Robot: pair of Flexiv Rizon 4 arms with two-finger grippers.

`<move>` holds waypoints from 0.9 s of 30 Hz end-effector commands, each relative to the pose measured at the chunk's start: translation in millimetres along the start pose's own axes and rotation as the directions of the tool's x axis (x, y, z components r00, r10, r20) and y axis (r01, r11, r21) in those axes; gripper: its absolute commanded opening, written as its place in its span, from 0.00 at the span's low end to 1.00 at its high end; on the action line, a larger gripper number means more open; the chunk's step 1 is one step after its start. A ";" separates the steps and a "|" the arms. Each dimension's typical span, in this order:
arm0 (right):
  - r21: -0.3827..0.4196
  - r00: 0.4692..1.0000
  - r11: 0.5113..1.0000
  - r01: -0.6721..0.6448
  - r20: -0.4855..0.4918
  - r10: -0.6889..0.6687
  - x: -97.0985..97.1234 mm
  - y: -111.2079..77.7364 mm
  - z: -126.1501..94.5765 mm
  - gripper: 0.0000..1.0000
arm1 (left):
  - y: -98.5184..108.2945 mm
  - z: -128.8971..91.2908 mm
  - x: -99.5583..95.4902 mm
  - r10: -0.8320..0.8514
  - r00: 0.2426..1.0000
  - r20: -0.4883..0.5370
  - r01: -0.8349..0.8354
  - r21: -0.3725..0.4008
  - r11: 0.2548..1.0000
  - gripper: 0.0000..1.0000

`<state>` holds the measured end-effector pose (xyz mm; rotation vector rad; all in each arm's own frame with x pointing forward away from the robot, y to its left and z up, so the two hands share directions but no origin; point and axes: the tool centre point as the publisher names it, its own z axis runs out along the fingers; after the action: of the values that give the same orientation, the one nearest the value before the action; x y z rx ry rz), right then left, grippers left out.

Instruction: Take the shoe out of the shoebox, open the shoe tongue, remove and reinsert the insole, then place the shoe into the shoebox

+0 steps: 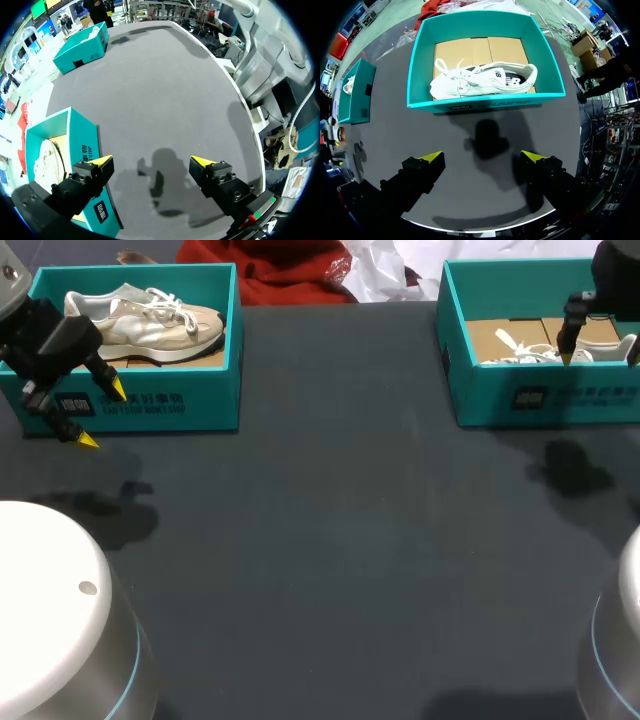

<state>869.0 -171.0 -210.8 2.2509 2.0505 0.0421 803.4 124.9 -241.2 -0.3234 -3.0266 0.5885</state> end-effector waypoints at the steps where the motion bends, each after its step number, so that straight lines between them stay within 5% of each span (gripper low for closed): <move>1: -0.005 1.000 1.000 0.000 -0.004 0.000 -1.9 -1.9 0.9 1.00 | 0.0 0.0 -0.2 0.000 1.000 -0.001 0.000 -0.002 1.000 1.00; 4: -0.005 1.000 1.000 0.000 -0.004 0.000 -1.9 -1.9 0.9 1.00 | 0.0 0.0 -0.2 0.000 1.000 -0.001 0.000 -0.002 1.000 1.00; 8: -0.005 1.000 1.000 0.000 -0.004 0.000 -1.9 -1.9 0.9 1.00 | 19.2 -27.0 -22.2 0.271 0.960 -0.073 -0.272 0.005 0.962 1.00; 17: -0.005 1.000 1.000 0.000 -0.004 0.000 -1.9 -1.9 0.9 1.00 | 78.2 -75.9 -85.4 0.625 0.777 -0.071 -0.623 -0.229 0.748 1.00; 27: -0.005 1.000 1.000 0.000 -0.004 0.000 -1.9 -1.9 0.9 1.00 | 78.2 -75.9 -85.4 0.625 0.777 -0.071 -0.623 -0.229 0.748 1.00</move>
<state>867.8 -172.6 -211.4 2.2507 2.0516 0.0498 917.4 208.7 -200.6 -1.3506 -2.9359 0.2617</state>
